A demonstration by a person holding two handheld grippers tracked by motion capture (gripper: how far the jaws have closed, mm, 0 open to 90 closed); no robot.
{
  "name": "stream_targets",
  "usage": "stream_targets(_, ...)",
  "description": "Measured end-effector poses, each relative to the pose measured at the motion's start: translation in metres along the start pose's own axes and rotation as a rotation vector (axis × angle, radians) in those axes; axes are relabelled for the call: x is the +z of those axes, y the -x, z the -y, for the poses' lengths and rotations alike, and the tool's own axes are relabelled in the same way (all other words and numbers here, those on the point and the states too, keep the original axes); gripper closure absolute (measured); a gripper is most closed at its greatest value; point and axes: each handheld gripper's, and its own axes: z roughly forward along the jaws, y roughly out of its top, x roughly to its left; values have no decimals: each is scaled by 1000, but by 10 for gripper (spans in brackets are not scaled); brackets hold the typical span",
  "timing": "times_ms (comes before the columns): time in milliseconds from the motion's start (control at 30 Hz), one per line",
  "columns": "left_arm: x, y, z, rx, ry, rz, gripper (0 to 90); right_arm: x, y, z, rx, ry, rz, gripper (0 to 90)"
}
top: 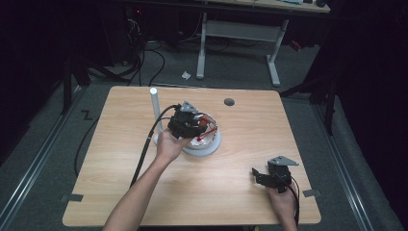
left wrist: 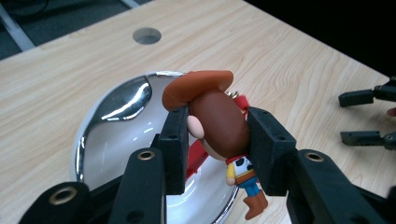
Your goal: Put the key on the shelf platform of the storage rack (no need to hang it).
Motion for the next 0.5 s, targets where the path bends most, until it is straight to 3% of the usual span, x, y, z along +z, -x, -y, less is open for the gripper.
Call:
stream_targets(233, 11, -2, 8, -8, -32, -7, 608, 0, 0, 0, 0, 0, 0, 269)
stream_targets(500, 14, -6, 11, -18, -29, -13, 607, 0, 0, 0, 2, 0, -1, 269)
